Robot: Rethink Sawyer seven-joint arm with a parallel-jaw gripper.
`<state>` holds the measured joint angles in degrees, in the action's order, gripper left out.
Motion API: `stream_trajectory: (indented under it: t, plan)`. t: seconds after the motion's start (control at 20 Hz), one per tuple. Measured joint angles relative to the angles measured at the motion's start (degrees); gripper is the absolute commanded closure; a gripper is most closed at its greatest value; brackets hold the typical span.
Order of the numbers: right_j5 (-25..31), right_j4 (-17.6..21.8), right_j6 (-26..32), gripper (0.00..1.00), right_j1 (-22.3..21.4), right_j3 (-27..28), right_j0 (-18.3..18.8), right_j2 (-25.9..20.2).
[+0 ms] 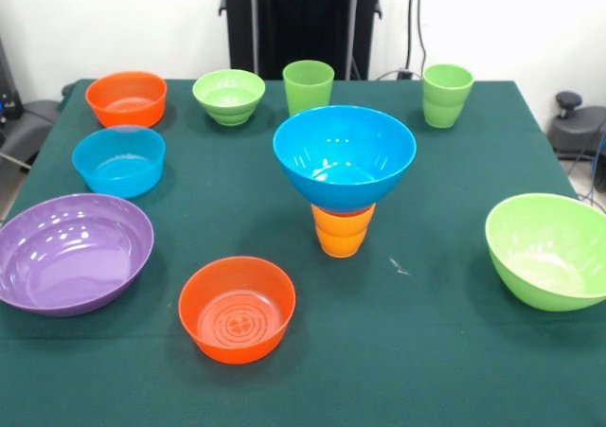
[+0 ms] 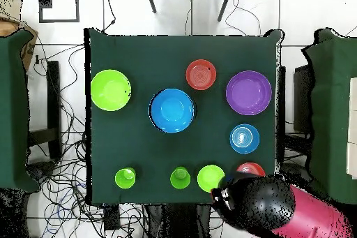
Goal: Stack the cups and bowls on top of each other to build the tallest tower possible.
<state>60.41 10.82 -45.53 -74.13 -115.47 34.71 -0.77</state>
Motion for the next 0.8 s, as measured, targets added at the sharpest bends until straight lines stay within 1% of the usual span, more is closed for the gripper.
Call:
stream_trajectory:
  t: [0.15,0.2,0.4,0.6,0.8]
  plan:
    - [-0.7,0.0,0.0,0.00,-2.1,-2.4,1.4,0.2]
    - [-1.3,0.0,0.3,0.00,-3.9,-4.5,2.8,0.5]
    - [-2.7,0.0,1.3,0.00,-7.2,-8.1,5.3,1.0]
    - [-3.3,0.0,3.8,0.00,-11.4,-11.7,7.6,1.8]
    - [-3.3,0.0,8.0,0.00,-14.9,-12.6,9.2,2.4]
